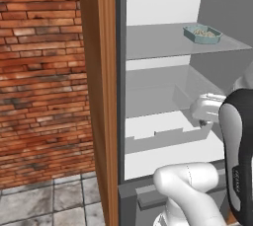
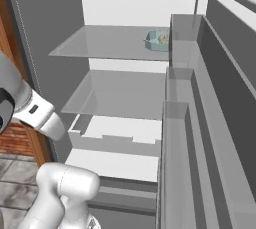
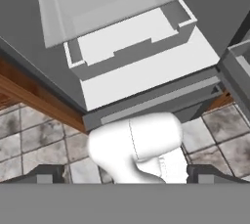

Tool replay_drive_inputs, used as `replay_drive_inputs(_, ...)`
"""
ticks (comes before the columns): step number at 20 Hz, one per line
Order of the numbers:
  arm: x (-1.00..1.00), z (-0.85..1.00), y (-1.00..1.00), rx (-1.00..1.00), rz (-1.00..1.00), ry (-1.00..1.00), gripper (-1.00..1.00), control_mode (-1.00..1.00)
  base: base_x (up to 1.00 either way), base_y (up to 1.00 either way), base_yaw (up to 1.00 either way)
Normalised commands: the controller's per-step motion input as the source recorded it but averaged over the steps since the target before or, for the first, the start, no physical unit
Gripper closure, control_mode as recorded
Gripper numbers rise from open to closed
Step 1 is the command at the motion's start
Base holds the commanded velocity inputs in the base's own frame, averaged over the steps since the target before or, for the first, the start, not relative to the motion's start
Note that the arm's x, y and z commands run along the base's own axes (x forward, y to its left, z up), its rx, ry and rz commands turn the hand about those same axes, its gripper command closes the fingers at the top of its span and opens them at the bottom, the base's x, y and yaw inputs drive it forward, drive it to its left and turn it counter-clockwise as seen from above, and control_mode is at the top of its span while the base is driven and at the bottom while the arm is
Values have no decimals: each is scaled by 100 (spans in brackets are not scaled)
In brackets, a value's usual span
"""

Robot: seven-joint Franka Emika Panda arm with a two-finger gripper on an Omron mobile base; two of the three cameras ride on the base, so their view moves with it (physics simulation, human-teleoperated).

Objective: Place two dumplings into each of the tupperware containers and then place the containers in the fridge.

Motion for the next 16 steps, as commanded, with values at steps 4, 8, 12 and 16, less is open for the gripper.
replay_drive_inputs(4, -2, 1, -7, -8, 9, 2, -100, -100, 0, 0, 0)
replay_drive_inputs(8, -4, 1, 0, -7, 0, 0, -100, -100, 0, 0, 0)
replay_drive_inputs(12, -19, 0, 1, -11, 0, 0, -100, -100, 0, 0, 0)
replay_drive_inputs(16, -2, 0, 0, -2, 2, 0, -100, -100, 0, 0, 0)
